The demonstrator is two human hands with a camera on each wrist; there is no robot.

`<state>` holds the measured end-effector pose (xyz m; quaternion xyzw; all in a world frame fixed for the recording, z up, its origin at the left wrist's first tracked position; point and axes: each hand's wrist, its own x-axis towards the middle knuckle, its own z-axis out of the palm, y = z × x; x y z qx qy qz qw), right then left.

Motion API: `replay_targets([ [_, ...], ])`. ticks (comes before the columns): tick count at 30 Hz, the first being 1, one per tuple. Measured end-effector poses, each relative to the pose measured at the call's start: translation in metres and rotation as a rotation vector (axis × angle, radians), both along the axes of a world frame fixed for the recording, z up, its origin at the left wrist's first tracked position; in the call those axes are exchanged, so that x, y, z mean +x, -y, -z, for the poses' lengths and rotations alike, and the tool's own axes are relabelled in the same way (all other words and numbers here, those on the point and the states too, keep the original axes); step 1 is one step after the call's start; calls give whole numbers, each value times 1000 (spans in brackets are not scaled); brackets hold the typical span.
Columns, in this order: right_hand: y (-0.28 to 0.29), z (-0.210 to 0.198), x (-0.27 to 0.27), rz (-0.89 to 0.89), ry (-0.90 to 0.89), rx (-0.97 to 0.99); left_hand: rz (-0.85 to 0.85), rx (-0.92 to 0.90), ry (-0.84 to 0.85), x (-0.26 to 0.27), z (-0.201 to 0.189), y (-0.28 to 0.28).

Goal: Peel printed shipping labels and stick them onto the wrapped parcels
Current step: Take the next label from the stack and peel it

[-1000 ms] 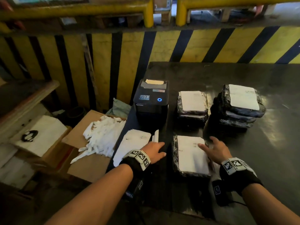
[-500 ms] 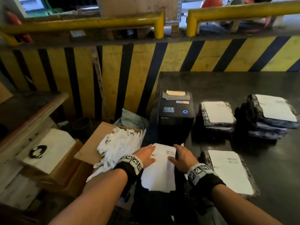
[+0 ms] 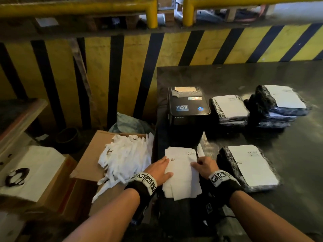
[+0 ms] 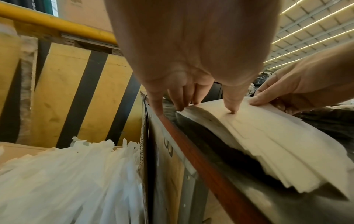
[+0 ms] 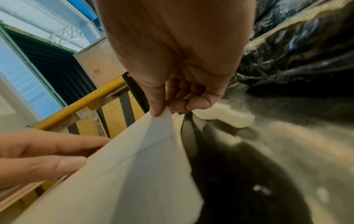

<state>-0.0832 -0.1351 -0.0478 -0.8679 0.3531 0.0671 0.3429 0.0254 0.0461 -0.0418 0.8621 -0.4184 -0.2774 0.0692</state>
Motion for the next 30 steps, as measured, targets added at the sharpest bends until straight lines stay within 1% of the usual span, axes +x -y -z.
replay_targets([
  [4,13,-5,-7,14,105,-25,19,-22,41,3,1,-1],
  [6,20,-13,-9,40,218,45,18,-73,58,5,-4,2],
  [7,22,-21,-10,67,299,138,3,-126,38,9,-8,6],
  [9,23,-44,-11,97,445,326,-67,-280,-52,17,-22,16],
  [10,24,-56,-12,86,488,369,-122,-366,-107,22,-33,23],
  [12,27,-81,-13,21,523,378,-268,-523,-242,32,-58,38],
  [14,30,-99,-16,-58,517,368,-424,-685,-439,37,-83,51],
  [15,32,-104,-18,-82,512,372,-467,-756,-519,39,-95,56],
  [16,34,-108,-20,-94,510,380,-486,-810,-561,39,-105,60],
  [19,40,-124,-22,-102,521,379,-439,-913,-587,39,-133,66],
  [22,52,-147,-16,-37,614,458,-332,-957,-560,40,-154,71],
  [24,59,-165,-11,-37,681,407,-282,-966,-536,41,-165,75],
  [26,65,-182,-6,-75,721,331,-242,-977,-509,40,-175,79],
  [30,76,-208,-5,-151,736,258,-177,-992,-469,41,-189,87],
])
